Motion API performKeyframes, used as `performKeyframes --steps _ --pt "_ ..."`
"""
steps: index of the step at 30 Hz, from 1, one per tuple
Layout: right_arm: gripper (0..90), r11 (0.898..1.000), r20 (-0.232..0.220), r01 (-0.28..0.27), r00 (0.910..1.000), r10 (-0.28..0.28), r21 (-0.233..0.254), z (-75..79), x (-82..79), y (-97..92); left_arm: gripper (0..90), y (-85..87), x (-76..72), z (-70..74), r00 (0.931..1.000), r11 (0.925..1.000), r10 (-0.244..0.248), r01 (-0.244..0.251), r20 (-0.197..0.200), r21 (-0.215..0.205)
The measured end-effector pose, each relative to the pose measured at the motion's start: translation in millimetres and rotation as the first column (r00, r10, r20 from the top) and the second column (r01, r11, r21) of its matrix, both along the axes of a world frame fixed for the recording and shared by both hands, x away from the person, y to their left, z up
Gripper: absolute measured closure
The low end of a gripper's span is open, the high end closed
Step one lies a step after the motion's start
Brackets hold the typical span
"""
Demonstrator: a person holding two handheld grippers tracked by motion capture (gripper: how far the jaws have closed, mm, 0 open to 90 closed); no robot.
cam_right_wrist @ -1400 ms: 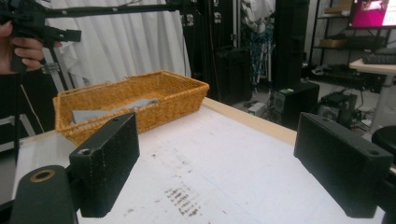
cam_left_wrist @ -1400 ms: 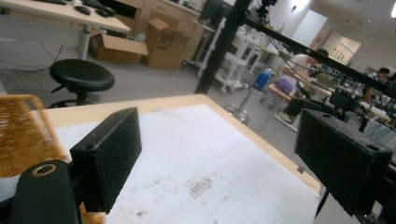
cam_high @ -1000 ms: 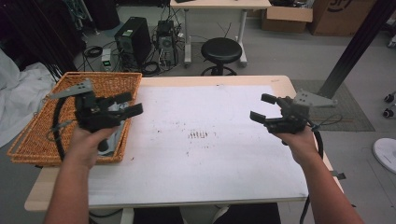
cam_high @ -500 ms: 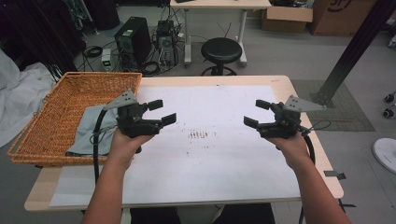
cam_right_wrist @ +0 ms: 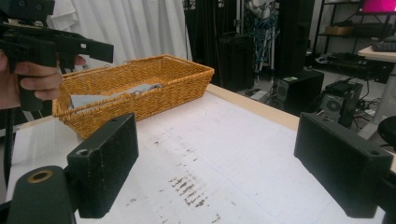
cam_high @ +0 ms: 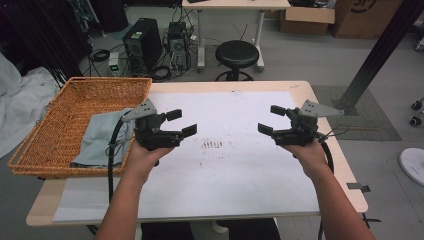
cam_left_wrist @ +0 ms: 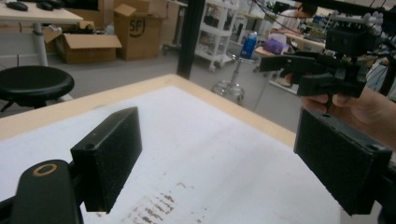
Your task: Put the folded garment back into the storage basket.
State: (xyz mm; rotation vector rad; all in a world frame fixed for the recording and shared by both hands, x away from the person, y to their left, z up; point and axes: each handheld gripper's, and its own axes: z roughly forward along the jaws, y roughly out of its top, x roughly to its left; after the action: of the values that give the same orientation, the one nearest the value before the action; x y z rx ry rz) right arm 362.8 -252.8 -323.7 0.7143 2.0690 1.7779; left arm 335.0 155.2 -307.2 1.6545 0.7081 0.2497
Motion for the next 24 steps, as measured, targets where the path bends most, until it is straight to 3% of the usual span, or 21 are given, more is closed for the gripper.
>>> performKeyframes --steps 24 --pt "13.2 1.000 -0.020 -0.011 0.9997 0.012 0.006 -6.0 8.2 3.7 15.7 3.5 8.3 -2.7 0.9994 0.9999 0.012 -0.012 -0.031 -0.010"
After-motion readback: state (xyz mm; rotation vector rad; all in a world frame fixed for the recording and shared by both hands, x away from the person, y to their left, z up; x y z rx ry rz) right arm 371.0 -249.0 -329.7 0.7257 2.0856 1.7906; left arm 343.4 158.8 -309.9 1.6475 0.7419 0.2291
